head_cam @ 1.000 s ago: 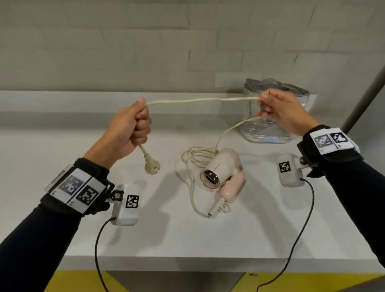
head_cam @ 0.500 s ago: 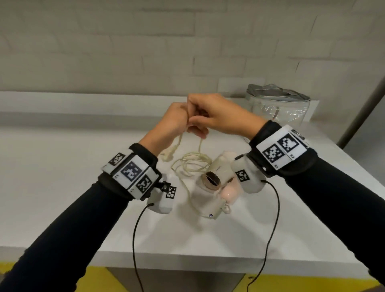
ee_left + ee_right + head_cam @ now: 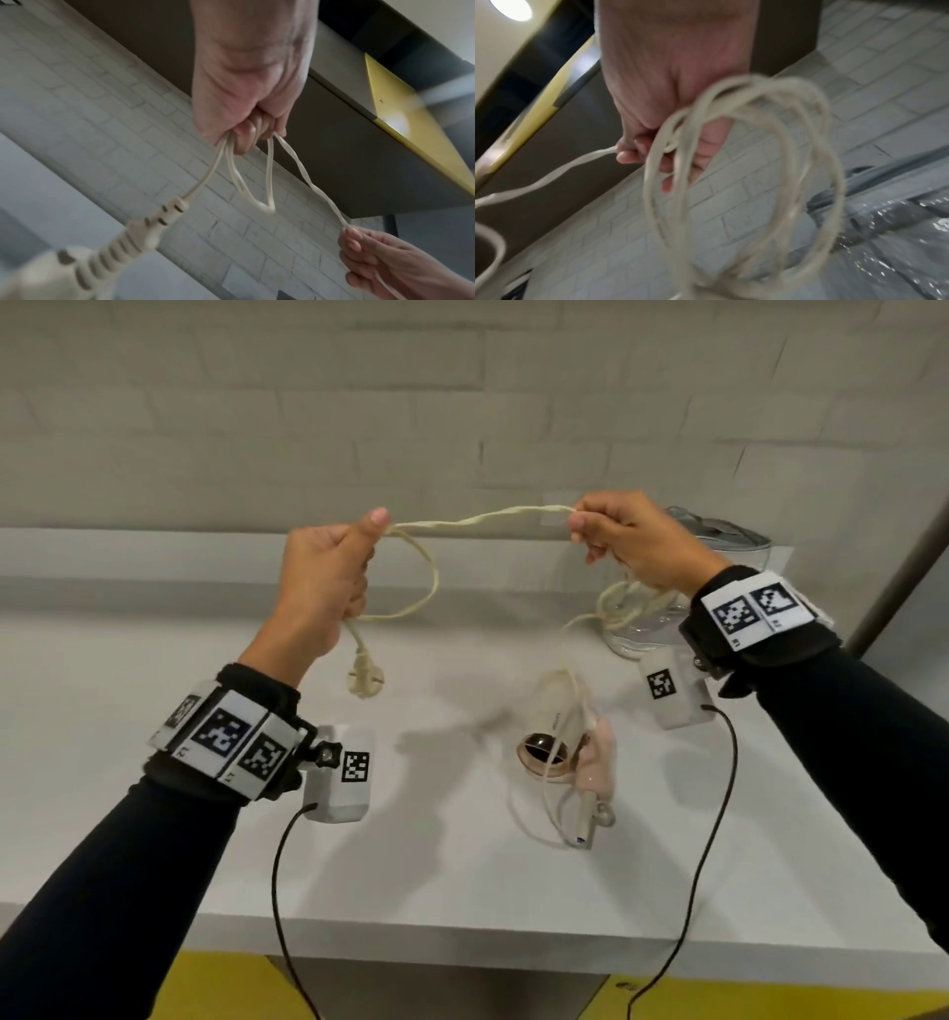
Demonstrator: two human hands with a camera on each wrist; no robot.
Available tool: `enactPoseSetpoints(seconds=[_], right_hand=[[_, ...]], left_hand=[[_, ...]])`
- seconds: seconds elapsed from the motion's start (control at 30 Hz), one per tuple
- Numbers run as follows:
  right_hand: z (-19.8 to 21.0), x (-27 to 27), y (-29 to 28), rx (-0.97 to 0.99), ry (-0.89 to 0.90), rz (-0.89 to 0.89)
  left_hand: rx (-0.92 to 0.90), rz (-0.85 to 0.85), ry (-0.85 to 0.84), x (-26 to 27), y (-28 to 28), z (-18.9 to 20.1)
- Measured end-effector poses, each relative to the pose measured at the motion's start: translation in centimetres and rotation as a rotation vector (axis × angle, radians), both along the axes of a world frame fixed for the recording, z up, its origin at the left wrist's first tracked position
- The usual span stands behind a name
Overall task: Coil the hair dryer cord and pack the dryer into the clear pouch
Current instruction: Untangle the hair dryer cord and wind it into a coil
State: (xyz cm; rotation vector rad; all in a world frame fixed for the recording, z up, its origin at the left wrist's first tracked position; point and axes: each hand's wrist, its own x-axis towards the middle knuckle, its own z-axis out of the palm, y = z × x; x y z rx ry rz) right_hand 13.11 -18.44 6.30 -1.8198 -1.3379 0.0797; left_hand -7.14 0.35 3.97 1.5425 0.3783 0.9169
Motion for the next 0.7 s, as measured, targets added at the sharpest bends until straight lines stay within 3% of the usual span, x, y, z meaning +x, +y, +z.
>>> enactPoseSetpoints(seconds=[0.13, 0.3, 0.4, 0.47, 0.57, 0.7], right_hand=[[-0.1, 0.8, -1.2, -0.102, 0.050, -0.030], [0.3, 2.3, -3.4, -0.251, -0.027, -0.122], [0.8, 2.6, -4.5, -0.315, -0.126, -0.156], [1.2, 2.3, -4.9, -0.406, -0.188, -0.126], [1.7, 1.1, -4.9, -0.533, -0.298, -0.094], [1.4, -0.7, -2.6, -0.539, -0.347, -0.028]], left_hand=[[-0.018, 0.045, 0.033, 0.7, 0.2, -1.4], [-0.077, -0.007, 0.179, 1.3, 1.2, -4.3], [0.069, -0.096, 0.281, 2.2, 1.0, -6.0], [0.200, -0.083, 0.271, 3.0, 1.2, -5.7], [0.257, -0.050, 0.176, 4.3, 1.5, -3.9], [0.325, -0.310, 0.288, 7.1, -2.6, -1.7]])
